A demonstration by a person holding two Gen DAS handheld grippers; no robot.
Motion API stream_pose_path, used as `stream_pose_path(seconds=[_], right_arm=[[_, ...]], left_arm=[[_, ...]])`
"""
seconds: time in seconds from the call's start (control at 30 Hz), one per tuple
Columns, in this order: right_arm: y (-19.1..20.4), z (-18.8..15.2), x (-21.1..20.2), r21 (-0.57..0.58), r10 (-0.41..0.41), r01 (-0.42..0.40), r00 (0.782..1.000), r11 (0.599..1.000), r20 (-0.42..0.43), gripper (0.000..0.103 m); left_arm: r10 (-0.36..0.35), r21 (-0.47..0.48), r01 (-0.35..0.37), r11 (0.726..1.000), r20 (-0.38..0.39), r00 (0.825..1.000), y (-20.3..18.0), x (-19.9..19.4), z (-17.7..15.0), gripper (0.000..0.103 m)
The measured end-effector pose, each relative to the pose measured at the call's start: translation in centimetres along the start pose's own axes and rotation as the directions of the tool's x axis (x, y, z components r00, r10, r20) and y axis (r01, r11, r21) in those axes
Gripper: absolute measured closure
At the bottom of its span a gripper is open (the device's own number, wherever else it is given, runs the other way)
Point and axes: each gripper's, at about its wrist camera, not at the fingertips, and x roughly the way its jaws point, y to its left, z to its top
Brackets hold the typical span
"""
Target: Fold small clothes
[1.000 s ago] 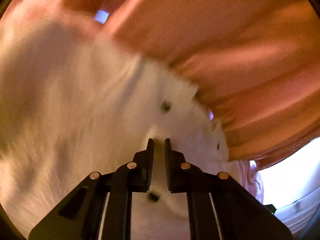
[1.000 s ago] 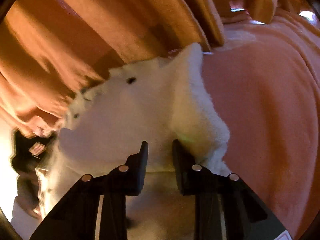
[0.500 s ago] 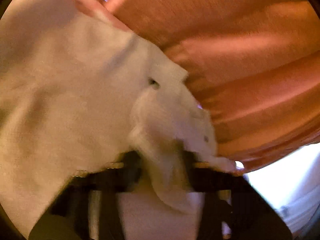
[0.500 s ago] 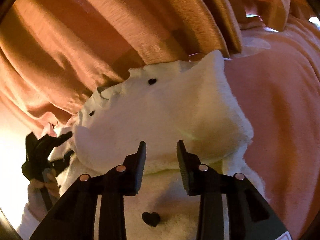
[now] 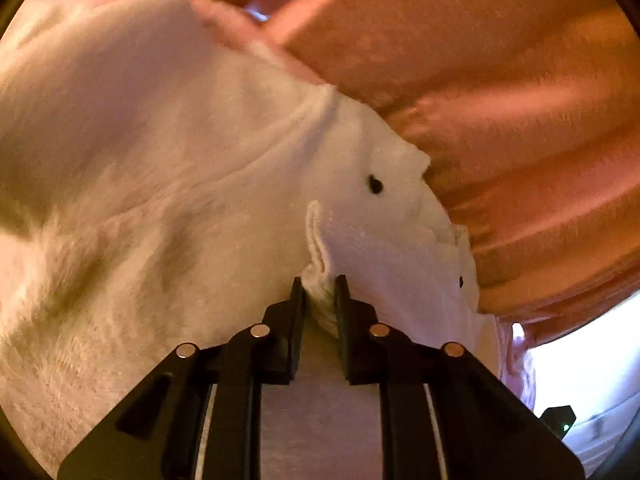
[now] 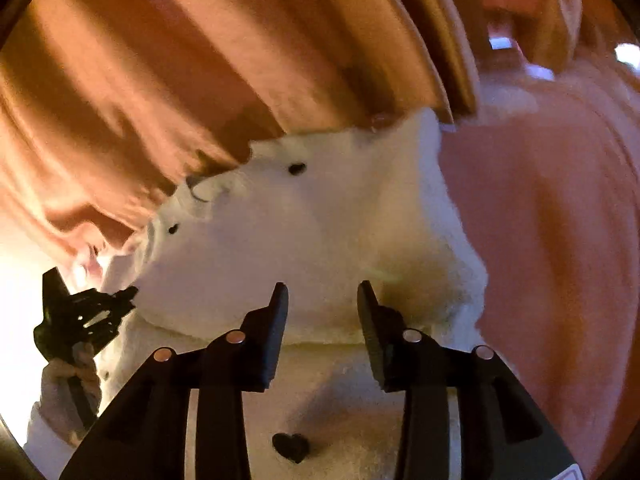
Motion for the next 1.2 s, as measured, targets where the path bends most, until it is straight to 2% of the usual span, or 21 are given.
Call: stream_pose_path(seconds=[0.07,0.2,0.23,0.27,0.33,0.37,0.43,0.47,0.53,0.67,0.77,0.8,0.83,0.87,0.9,0.93,0.97,1.03,1.1,1.13,1.2], right_arm=[[-0.3,-0.4,1.5,-0.025,-0.056,0.055,0.997,0.998,-0.056,0.070],[0.1,-0.1,1.0,-0.005,-0.025,0.025,0.999,1.000,-0.030,0.065],[0.4,-0.2,0.5,-0.008,-0.007,0.007,1.000,1.000,-0.013,0.065],[0.9,-0.3,-0.1,-0.017,0.011,-0.011,1.000,1.000,-0.002,0.065],[1.7,-0.4,-0.6,-0.037,0.034,-0.034,0.999,0.999,0.011,0.065],[2.1,-0.5,-0.8,-0.045,0.046,-0.046,0.999,0.998,0.014,0.065],[2.7,-0.6,-1.0,-0.059,0.058,-0.057,0.998,0.997,0.016,0.064],[3.1,-0.8,-0.9,-0.070,0.062,-0.061,0.998,0.996,0.017,0.063],[3.6,-0.9,-0.5,-0.077,0.069,-0.069,0.998,0.995,0.004,0.063],[4.4,-1.3,0.0,-0.098,0.070,-0.071,0.997,0.993,-0.013,0.063],[4.8,-1.5,0.2,-0.110,0.065,-0.067,0.998,0.992,-0.016,0.060],[4.8,-1.5,0.4,-0.110,0.062,-0.063,0.998,0.992,-0.017,0.060],[4.8,-1.6,0.4,-0.108,0.058,-0.059,0.998,0.992,-0.016,0.059],[4.7,-1.6,0.5,-0.105,0.056,-0.057,0.998,0.993,-0.015,0.059],[4.6,-1.6,0.5,-0.100,0.056,-0.057,0.998,0.993,-0.018,0.059],[4.6,-1.6,0.5,-0.099,0.055,-0.056,0.998,0.994,-0.017,0.059],[4.5,-1.6,0.5,-0.098,0.054,-0.055,0.998,0.994,-0.014,0.059],[4.5,-1.5,0.4,-0.098,0.055,-0.055,0.998,0.994,-0.008,0.059],[4.6,-1.5,0.5,-0.097,0.058,-0.058,0.998,0.994,-0.008,0.059],[4.7,-1.5,0.5,-0.097,0.060,-0.060,0.998,0.993,-0.008,0.059],[4.7,-1.5,0.5,-0.097,0.062,-0.062,0.998,0.993,-0.008,0.059]], left_arm=[[0.008,0.012,-0.008,1.000,0.007,1.000,0.1,-0.5,-0.3,0.087],[-0.002,0.020,0.001,1.000,0.053,0.999,-0.8,-1.7,-0.2,0.082],[-0.008,0.015,0.007,1.000,0.068,0.998,-0.9,-2.1,-0.3,0.071],[-0.013,0.004,0.012,1.000,0.091,0.996,-0.5,-3.1,-0.5,0.052],[0.041,-0.038,-0.036,0.999,0.156,0.987,1.1,-6.3,-0.6,0.036],[0.070,-0.057,-0.060,0.997,0.184,0.980,2.1,-7.9,-0.5,0.032],[0.170,-0.114,-0.146,0.983,0.236,0.957,5.1,-11.5,0.1,0.022],[0.227,-0.149,-0.193,0.970,0.261,0.938,6.5,-13.0,0.6,0.016],[0.361,-0.244,-0.295,0.924,0.296,0.885,10.1,-15.8,1.8,0.015],[0.520,-0.378,-0.405,0.833,0.283,0.806,15.4,-18.1,3.9,0.015],[0.545,-0.463,-0.393,0.794,0.258,0.797,18.1,-17.7,4.9,0.016],[0.559,-0.478,-0.393,0.786,0.276,0.782,18.0,-17.7,5.2,0.017],[0.560,-0.472,-0.395,0.788,0.284,0.778,17.9,-17.5,5.8,0.029],[0.521,-0.433,-0.371,0.822,0.306,0.797,17.4,-16.8,6.7,0.060],[0.495,-0.406,-0.359,0.840,0.303,0.815,16.8,-16.2,7.5,0.073],[0.491,-0.390,-0.363,0.846,0.305,0.816,16.0,-15.6,8.0,0.087],[0.472,-0.359,-0.353,0.864,0.334,0.816,14.2,-15.2,8.7,0.092],[0.404,-0.268,-0.318,0.909,0.392,0.826,10.2,-14.9,9.4,0.094],[0.290,-0.085,-0.283,0.955,0.455,0.842,3.4,-14.1,9.0,0.097],[0.194,0.054,-0.245,0.968,0.462,0.866,-1.3,-13.2,8.1,0.097],[0.069,0.245,-0.192,0.950,0.435,0.898,-8.2,-11.2,5.4,0.097]])
